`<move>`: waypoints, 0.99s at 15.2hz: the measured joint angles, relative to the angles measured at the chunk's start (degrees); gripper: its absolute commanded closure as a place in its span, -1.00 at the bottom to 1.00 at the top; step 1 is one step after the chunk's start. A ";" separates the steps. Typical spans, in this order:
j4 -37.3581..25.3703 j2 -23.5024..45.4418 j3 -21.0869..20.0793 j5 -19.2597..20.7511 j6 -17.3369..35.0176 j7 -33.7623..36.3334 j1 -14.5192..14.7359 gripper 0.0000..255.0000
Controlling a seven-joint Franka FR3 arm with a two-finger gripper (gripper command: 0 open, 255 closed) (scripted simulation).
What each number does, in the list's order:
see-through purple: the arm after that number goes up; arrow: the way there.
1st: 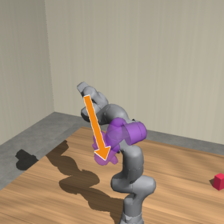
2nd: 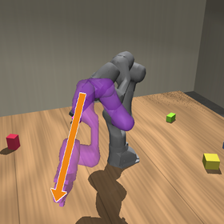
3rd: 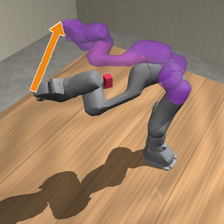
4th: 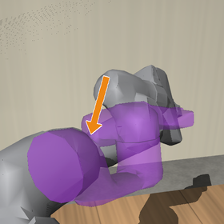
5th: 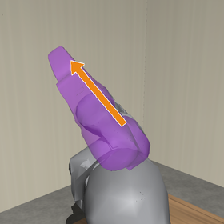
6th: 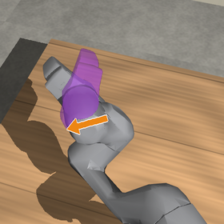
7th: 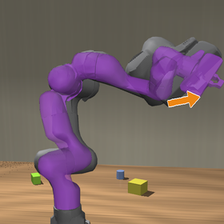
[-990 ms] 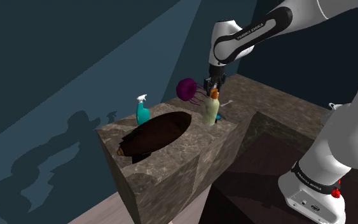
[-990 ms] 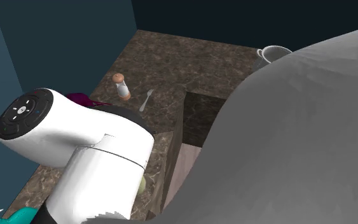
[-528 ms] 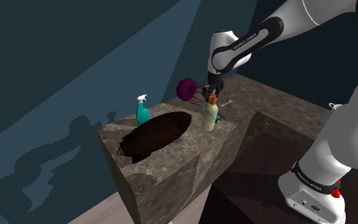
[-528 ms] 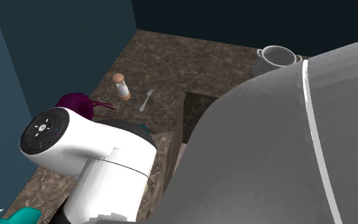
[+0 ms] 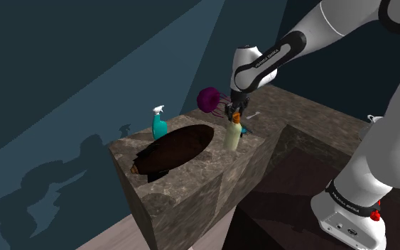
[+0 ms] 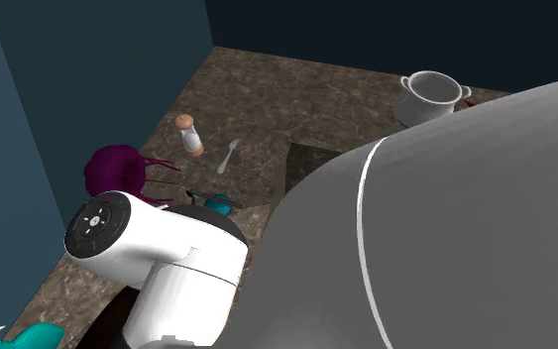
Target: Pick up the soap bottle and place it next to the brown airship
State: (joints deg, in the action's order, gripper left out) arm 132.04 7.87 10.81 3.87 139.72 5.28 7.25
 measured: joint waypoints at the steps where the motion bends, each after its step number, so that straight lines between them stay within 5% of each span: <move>1: 0.06 0.54 -0.02 -0.11 0.60 -0.06 -0.03 1.00; 15: 0.79 9.81 -0.79 -1.98 10.50 -0.85 -0.70 1.00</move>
State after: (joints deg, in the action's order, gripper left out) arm 132.84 17.68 10.02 1.89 150.22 4.43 6.55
